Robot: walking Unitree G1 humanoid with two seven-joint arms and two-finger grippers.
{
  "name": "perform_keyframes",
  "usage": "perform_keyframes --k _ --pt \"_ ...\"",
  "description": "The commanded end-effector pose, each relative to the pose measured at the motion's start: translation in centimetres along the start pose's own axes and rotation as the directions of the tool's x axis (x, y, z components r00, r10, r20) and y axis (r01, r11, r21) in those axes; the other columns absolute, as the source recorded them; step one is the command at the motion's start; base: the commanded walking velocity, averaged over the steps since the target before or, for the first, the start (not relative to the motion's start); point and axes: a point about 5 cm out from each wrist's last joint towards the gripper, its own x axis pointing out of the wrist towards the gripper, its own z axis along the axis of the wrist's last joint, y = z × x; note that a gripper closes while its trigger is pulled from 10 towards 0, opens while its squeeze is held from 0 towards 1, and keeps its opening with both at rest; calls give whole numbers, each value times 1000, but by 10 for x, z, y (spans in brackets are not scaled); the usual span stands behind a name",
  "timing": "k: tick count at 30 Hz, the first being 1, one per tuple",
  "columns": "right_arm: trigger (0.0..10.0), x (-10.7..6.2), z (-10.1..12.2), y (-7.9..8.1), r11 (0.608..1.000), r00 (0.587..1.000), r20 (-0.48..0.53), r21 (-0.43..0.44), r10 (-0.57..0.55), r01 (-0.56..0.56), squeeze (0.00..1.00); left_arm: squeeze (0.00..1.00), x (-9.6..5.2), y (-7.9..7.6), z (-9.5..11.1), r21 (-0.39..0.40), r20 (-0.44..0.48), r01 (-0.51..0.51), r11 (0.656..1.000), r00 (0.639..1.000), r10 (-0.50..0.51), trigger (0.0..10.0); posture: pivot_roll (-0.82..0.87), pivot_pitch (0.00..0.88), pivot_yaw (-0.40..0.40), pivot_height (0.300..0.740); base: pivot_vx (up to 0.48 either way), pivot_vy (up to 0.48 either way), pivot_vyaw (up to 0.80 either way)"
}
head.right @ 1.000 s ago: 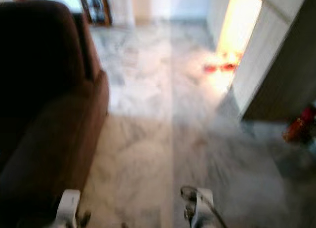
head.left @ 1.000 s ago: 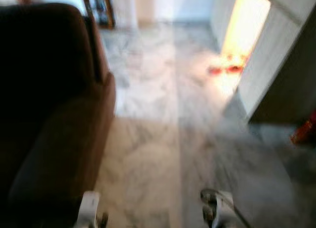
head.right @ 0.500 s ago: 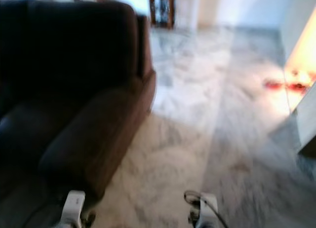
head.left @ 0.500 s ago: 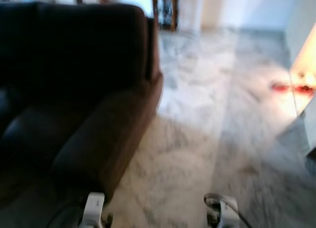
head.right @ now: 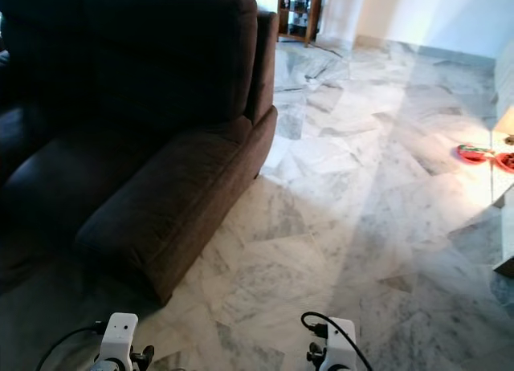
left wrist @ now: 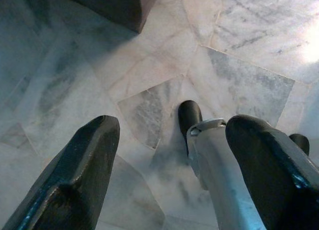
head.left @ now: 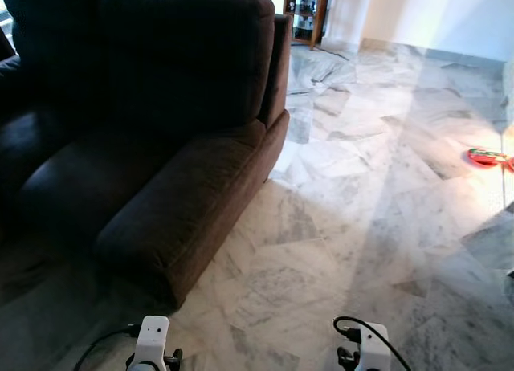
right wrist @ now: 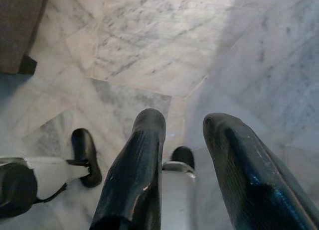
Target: Move the pillow to the sofa from floor
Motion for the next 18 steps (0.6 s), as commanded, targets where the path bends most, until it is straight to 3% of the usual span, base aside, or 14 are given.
perform_keyframes --k 1,18 --pt "10000 1 2 3 1000 1000 1 11 12 -12 0 0 0 2 -3 4 -20 -13 1000 1000 14 10000 -5 47 -6 740 0 319 0" --pt "10000 0 1 -1 1000 1000 -13 5 8 -8 0 0 0 2 -3 14 -28 -12 1000 1000 13 10000 -2 25 -4 740 0 321 0"
